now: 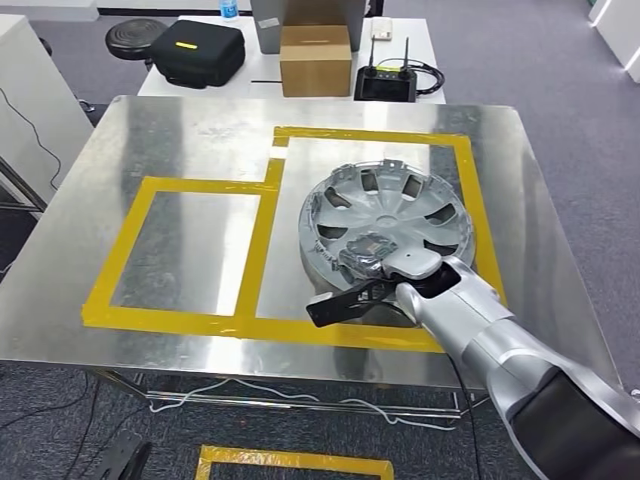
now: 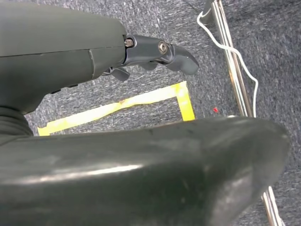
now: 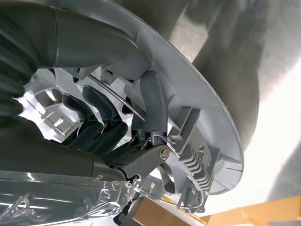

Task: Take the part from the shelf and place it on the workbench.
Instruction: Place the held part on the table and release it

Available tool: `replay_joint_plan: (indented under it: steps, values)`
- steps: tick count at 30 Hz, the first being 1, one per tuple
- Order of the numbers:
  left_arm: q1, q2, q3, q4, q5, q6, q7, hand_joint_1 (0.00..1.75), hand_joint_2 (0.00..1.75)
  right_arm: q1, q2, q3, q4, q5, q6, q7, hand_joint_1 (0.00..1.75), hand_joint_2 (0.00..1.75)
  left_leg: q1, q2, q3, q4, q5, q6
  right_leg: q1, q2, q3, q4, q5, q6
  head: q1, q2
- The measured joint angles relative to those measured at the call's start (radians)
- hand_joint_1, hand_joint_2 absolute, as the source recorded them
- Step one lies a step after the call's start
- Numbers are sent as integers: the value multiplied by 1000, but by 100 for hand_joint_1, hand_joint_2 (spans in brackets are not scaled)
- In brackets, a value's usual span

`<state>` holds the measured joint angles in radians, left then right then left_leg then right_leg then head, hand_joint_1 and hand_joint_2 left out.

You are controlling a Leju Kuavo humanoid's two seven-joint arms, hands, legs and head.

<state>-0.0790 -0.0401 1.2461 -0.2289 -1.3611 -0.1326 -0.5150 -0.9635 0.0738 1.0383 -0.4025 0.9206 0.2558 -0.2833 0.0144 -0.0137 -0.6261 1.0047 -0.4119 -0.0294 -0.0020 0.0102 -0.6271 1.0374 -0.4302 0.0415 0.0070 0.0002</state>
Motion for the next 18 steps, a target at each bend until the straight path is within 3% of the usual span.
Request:
replay_joint_plan:
  steps: [3, 5, 7, 9, 10, 12, 13, 14, 15, 18]
  values:
    - [1, -1, -1, 1, 0, -1, 0, 0, 0, 3, 6, 1, 3, -1, -1, -1, 175, 175, 3, 1, -2, -2, 0, -16, 2, 0, 3, -7, 4, -19, -2, 0]
    - [1, -1, -2, 2, -1, -1, 0, 0, 0, 2, 9, 1, 5, -2, -2, 0, 175, 175, 4, 2, -25, 49, -35, -25, -2, 0, 6, -14, 8, -29, -5, 0]
    - [2, 0, -4, 3, -1, 0, 0, 0, 87, 4, 13, 1, 7, -4, -1, 1, 87, 87, 4, 3, -85, 176, -100, -32, -3, -1, 7, -15, 9, -33, -8, 0]
    - [4, 0, -6, 4, -3, 0, 0, 0, 175, 10, 14, 2, 12, -8, 1, 4, 0, 0, 5, 3, -134, 275, -129, -35, -4, -2, 8, -15, 8, -33, -10, 0]
    - [5, 0, -7, 4, -4, -1, 0, 0, 175, 13, 14, 2, 14, -11, 2, 6, 0, 0, 5, 4, -134, 273, -116, -37, -5, -2, 8, -15, 8, -32, -10, 0]
    - [6, 1, -9, 5, -8, -2, -1, 0, 87, 16, 14, 1, 17, -21, -1, 9, 0, 0, 9, 6, -80, 169, -50, -41, -9, -1, 10, -13, 6, -25, -10, 0]
    - [6, 0, -10, 5, -10, -3, -2, 0, 44, 15, 13, 0, 18, -26, -8, 10, 0, 0, 11, 8, -44, 102, -25, -45, -8, 1, 9, -9, 4, -19, -12, 0]
    - [5, 0, -12, 6, -10, -3, -3, 0, 0, 15, 12, -3, 19, -35, -24, 12, 0, 0, 13, 7, -17, 51, -10, -42, -6, 2, 7, -6, 2, -13, -15, 0]
    - [5, -1, -14, 7, -10, -4, -5, 0, 0, 15, 9, -8, 19, -47, -50, 14, 0, 0, 14, 7, -3, 23, -7, -37, -3, 4, 4, -4, 1, -7, -17, 0]
    - [8, -2, -18, 8, -9, -6, -14, 0, 0, 27, -8, -45, 10, -110, -173, 15, 0, 0, 13, 3, -3, 15, -12, -9, -3, 4, 3, -6, 0, 6, -16, 0]
